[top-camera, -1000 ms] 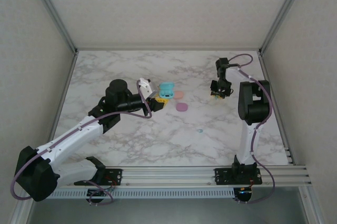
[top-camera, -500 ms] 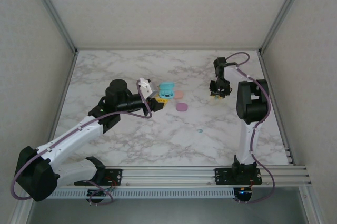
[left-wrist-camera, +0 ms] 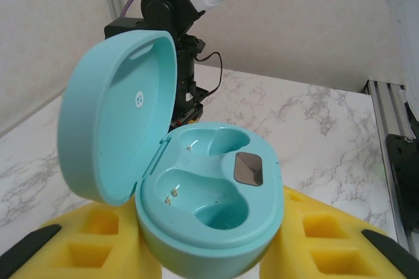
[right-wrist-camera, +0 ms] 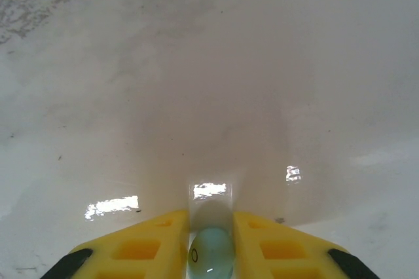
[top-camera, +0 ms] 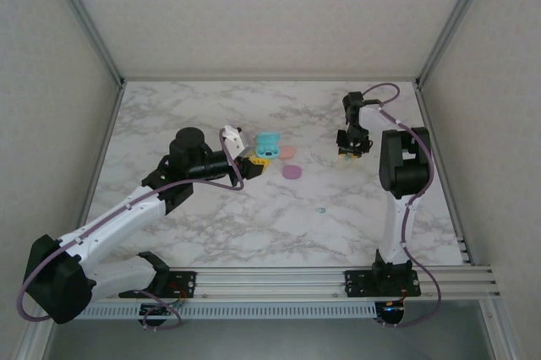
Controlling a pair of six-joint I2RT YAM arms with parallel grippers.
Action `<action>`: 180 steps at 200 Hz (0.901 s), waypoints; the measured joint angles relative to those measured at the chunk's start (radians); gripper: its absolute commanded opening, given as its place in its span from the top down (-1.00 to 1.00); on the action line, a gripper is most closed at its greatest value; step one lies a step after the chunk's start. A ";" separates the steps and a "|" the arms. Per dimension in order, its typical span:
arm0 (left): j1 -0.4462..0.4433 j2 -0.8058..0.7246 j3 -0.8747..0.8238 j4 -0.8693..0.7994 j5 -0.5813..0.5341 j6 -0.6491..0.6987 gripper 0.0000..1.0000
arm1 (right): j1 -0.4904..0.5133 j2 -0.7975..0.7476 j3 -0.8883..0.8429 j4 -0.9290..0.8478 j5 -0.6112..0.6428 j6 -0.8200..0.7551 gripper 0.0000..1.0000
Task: Insert the wireless bluetooth earbuds into the charging case
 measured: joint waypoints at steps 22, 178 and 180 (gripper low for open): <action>0.000 0.000 0.000 0.000 0.000 0.000 0.38 | 0.000 0.000 0.000 0.000 -0.005 0.000 0.52; 0.039 0.005 0.001 -0.008 -0.011 -0.002 0.40 | -0.003 -0.385 -0.153 0.128 -0.584 0.068 0.65; 0.042 0.006 0.001 -0.007 -0.010 -0.002 0.40 | -0.003 -0.399 -0.157 0.137 -0.614 0.076 0.65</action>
